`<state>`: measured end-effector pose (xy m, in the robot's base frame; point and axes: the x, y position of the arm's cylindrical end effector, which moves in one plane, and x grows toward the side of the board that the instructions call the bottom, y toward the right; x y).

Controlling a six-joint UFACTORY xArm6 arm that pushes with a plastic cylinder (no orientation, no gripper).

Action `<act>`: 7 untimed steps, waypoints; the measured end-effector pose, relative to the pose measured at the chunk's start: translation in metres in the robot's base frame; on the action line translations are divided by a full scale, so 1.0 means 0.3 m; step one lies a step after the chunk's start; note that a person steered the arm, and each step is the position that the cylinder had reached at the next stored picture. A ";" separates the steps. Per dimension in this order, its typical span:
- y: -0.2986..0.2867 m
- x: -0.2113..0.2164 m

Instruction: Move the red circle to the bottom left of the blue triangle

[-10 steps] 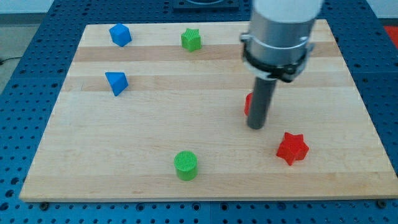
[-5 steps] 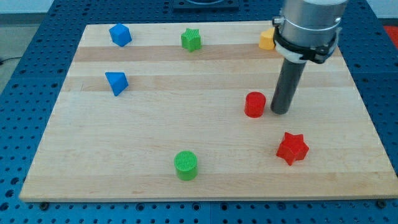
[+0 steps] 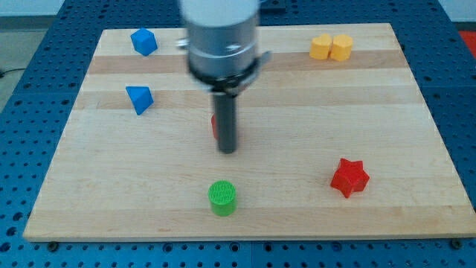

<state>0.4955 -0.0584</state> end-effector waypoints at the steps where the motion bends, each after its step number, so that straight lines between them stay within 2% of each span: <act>1: 0.051 -0.032; 2: 0.196 -0.033; 3: 0.237 -0.159; 4: 0.125 -0.191; 5: -0.050 -0.092; 6: -0.193 -0.084; 7: -0.146 -0.053</act>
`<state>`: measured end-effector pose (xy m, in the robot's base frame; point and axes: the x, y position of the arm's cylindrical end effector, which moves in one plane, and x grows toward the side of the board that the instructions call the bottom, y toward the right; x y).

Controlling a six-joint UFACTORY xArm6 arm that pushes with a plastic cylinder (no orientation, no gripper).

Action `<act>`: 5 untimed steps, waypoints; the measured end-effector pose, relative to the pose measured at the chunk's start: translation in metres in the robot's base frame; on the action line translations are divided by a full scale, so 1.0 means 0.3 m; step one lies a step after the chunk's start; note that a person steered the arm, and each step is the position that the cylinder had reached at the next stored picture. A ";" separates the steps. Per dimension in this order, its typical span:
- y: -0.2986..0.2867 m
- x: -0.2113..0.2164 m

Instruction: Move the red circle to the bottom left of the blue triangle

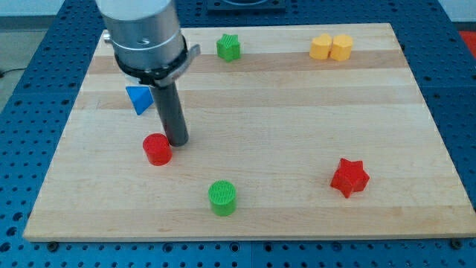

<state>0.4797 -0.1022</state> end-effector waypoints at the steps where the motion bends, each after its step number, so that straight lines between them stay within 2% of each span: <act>1: 0.047 0.082; 2: -0.083 0.112; 3: -0.043 0.041; 4: -0.081 -0.028; 5: -0.290 0.047</act>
